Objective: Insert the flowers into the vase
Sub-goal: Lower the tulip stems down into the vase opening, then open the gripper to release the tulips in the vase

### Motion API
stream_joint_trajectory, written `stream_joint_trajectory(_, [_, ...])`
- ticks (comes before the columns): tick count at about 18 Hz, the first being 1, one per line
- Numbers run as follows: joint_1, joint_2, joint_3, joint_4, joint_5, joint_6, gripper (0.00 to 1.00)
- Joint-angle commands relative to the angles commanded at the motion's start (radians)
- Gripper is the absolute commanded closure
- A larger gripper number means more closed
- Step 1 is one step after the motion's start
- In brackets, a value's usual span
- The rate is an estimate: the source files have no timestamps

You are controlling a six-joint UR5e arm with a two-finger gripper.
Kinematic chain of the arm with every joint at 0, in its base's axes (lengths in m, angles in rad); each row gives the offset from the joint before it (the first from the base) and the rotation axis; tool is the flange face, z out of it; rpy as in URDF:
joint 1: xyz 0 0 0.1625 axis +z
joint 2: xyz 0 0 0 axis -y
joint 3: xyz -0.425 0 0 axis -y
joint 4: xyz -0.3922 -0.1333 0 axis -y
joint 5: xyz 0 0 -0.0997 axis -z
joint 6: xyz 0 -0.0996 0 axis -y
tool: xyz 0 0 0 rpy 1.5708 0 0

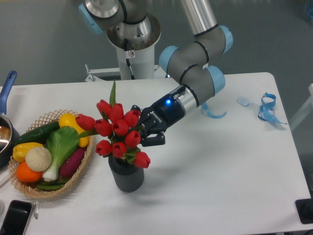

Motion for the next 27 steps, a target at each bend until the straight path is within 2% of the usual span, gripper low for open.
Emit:
stream_joint_trajectory(5, [0.000,-0.011,-0.002,0.000,0.000,0.006,0.72])
stream_joint_trajectory(8, [0.000,-0.015,0.000,0.000,0.000,0.020,0.60])
stream_joint_trajectory(10, [0.000,-0.018,0.000,0.000,0.000,0.020,0.47])
stream_joint_trajectory(15, [0.003,-0.018,0.000,0.000,0.000,0.020,0.38])
stream_joint_trajectory(17, [0.008,-0.018,0.000,0.000,0.000,0.025,0.17])
stream_joint_trajectory(18, [0.011,-0.017,0.000,0.000,0.002,0.029,0.00])
stream_joint_trajectory(20, [0.018,-0.009,-0.008,0.000,0.021,0.029,0.00])
stream_joint_trajectory(27, [0.048,0.076,-0.032,-0.002,0.286,0.022,0.00])
